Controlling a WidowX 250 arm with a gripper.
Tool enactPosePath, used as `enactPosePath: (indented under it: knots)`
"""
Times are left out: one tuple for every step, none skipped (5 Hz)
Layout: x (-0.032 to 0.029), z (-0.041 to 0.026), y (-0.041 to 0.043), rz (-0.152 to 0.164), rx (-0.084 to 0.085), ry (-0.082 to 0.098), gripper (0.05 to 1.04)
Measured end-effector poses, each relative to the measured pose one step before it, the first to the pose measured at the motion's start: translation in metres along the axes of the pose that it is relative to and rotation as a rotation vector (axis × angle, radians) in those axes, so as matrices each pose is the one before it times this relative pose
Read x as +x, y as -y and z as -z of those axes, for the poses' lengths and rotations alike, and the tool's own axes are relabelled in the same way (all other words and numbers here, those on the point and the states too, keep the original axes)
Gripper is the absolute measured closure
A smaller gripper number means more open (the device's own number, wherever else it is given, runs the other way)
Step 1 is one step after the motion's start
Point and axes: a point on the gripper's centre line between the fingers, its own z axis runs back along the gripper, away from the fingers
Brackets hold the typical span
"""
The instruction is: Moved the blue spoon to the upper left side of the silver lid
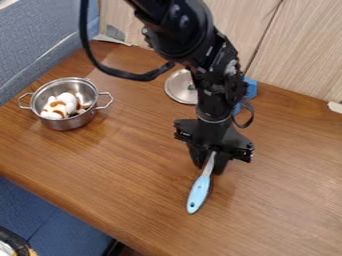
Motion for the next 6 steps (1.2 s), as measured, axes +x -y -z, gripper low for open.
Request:
enactPosePath:
  knots:
    - [-0.00032, -0.00130, -0.00097, -0.0084, 0.0013, 0.0052, 0.902]
    - [-0.00139, -0.00129, 0.00074, -0.0017, -0.0083, -0.0056, 0.934]
    - [-0.00111, -0.00214, -0.00259, -0.0103, 0.0000, -0.0158, 0.934]
    - [0.01146, -0.02012, -0.00667, -0.0425, -0.0027, 0.0221, 0.934]
    - [0.02857, -0.02191, -0.01705, -0.1093, 0.0089, 0.0470, 0.934]
    - [0.04673, -0.01795, -0.01840, -0.1495, -0.0013, 0.0594, 0.934]
